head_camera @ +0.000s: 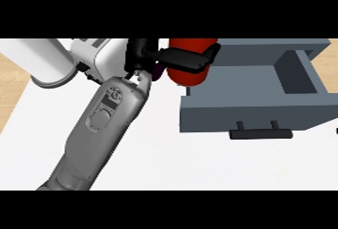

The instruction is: Pick up the can, place it into the drawer and close the drawer

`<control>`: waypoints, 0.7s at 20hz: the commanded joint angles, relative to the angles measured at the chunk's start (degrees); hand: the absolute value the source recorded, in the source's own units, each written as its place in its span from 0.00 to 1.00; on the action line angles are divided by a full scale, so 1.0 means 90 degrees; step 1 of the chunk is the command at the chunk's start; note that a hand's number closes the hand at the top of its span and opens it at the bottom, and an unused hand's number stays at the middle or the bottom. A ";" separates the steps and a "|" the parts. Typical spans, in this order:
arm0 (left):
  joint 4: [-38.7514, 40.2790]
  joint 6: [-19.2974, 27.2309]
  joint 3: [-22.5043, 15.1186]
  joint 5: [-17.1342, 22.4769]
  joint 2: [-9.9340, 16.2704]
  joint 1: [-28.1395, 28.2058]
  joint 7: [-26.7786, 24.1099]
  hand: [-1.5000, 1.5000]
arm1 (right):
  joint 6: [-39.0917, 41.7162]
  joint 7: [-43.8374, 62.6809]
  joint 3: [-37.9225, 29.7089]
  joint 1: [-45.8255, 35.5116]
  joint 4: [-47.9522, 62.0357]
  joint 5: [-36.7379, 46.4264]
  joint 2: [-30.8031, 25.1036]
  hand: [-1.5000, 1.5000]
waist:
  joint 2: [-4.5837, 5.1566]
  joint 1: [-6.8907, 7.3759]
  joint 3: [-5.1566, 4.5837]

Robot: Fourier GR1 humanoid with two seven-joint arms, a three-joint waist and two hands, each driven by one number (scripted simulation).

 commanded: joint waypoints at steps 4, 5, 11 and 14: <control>0.0981 0.0700 -0.0491 0.0496 -0.0001 -0.1212 0.0132 1.00 | 0.0317 -0.0312 -0.0559 0.0122 0.0249 -0.0464 -0.0223 0.00 | 0.0006 -0.0057 0.0004; 0.1315 0.0548 -0.0183 0.0509 -0.0001 -0.1401 0.0045 1.00 | -0.0059 0.0380 -0.0174 -0.0321 -0.0037 -0.0141 -0.0161 0.00 | 0.0015 -0.0011 0.0000; 0.2816 0.0514 -0.0108 0.0879 -0.0001 -0.2444 -0.0239 1.00 | 0.0107 0.0133 -0.0091 -0.0126 -0.0021 -0.0124 -0.0069 0.00 | 0.0035 -0.0123 0.0004; 0.3166 0.0924 -0.0451 0.1207 -0.0001 -0.2941 -0.0254 1.00 | 0.0076 0.0135 0.0076 -0.0142 0.0036 0.0002 0.0054 0.00 | 0.0046 -0.0169 0.0006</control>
